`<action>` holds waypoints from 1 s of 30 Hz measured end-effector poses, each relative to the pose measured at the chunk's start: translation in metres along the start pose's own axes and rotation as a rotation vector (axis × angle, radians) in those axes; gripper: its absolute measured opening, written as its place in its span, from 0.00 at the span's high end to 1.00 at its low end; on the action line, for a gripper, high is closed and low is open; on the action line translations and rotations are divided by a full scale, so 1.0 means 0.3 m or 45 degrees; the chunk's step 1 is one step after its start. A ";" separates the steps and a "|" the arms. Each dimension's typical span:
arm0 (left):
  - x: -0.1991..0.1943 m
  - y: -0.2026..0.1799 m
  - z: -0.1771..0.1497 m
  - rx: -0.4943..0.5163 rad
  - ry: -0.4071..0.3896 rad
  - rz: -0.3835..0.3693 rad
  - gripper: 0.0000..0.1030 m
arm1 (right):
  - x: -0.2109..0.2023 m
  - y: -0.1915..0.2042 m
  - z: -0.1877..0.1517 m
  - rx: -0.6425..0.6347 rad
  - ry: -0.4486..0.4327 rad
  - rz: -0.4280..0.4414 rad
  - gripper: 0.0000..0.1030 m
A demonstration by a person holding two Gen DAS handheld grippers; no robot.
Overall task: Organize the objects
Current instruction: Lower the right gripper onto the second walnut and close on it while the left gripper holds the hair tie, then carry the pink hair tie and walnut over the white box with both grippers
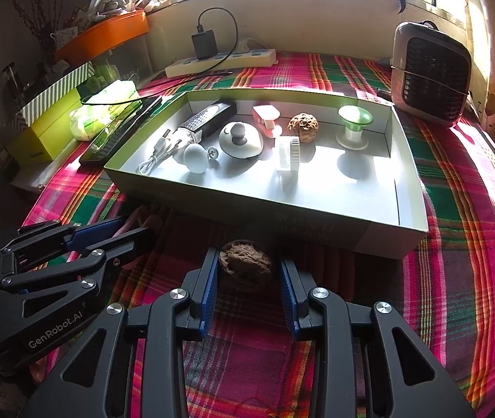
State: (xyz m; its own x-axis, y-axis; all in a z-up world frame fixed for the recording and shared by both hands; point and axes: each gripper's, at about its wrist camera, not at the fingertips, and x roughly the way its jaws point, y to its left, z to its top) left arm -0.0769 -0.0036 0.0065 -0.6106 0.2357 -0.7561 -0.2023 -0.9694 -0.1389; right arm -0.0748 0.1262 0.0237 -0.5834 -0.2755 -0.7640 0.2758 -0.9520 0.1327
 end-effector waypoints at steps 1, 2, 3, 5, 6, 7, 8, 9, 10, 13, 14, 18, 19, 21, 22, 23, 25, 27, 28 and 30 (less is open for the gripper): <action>-0.002 0.002 0.001 0.000 -0.001 -0.001 0.79 | -0.004 0.000 0.001 0.001 -0.007 0.005 0.68; -0.002 0.003 0.003 -0.003 -0.002 0.001 0.79 | -0.007 -0.001 0.002 0.002 -0.012 0.008 0.68; -0.004 0.002 0.004 -0.006 -0.003 0.005 0.79 | -0.008 -0.002 0.002 0.002 -0.014 0.009 0.68; -0.004 0.002 0.004 -0.008 -0.001 0.011 0.79 | -0.009 -0.007 0.001 0.005 -0.015 0.011 0.68; -0.005 0.002 0.003 -0.009 0.000 0.014 0.79 | -0.009 -0.009 0.000 0.008 -0.015 0.015 0.68; -0.007 0.001 0.002 -0.009 0.001 0.018 0.79 | -0.010 -0.010 -0.001 0.011 -0.014 0.018 0.68; -0.008 0.002 0.001 -0.012 0.002 0.021 0.79 | -0.011 -0.011 -0.001 0.011 -0.015 0.021 0.68; -0.009 0.001 0.002 -0.014 0.003 0.023 0.79 | -0.013 -0.011 -0.001 0.009 -0.017 0.022 0.68; -0.013 0.000 0.003 -0.014 0.000 0.025 0.79 | -0.014 -0.011 -0.001 0.009 -0.019 0.024 0.68; -0.030 -0.008 0.006 -0.005 -0.014 0.025 0.79 | -0.025 -0.013 -0.001 0.009 -0.031 0.032 0.68; -0.036 -0.011 0.008 -0.002 -0.019 0.025 0.79 | -0.028 -0.015 -0.001 0.011 -0.035 0.032 0.68; -0.052 -0.023 0.016 0.007 -0.032 0.028 0.79 | -0.046 -0.025 0.002 0.018 -0.052 0.033 0.68; -0.056 -0.026 0.017 0.009 -0.037 0.029 0.79 | -0.052 -0.028 0.004 0.020 -0.058 0.036 0.68; -0.064 -0.031 0.020 0.011 -0.043 0.028 0.79 | -0.063 -0.032 0.004 0.020 -0.067 0.041 0.68; -0.067 -0.035 0.022 0.014 -0.046 0.028 0.79 | -0.068 -0.032 0.005 0.017 -0.069 0.041 0.68; -0.071 -0.039 0.023 0.020 -0.049 0.029 0.79 | -0.071 -0.032 0.005 0.016 -0.071 0.041 0.68; -0.077 -0.049 0.027 0.025 -0.056 0.027 0.79 | -0.081 -0.035 0.004 0.018 -0.076 0.049 0.68; -0.085 -0.057 0.030 0.029 -0.063 0.021 0.79 | -0.091 -0.038 0.003 0.019 -0.085 0.048 0.68; -0.089 -0.062 0.031 0.033 -0.067 0.020 0.79 | -0.097 -0.040 0.004 0.020 -0.090 0.047 0.68; -0.094 -0.073 0.036 0.041 -0.073 0.017 0.79 | -0.107 -0.045 0.004 0.021 -0.098 0.043 0.68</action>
State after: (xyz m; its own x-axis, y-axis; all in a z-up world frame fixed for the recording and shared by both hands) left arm -0.0633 0.0117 0.0377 -0.6562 0.2271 -0.7196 -0.2179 -0.9700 -0.1074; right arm -0.0608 0.1478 0.0471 -0.6309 -0.3165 -0.7084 0.2840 -0.9438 0.1689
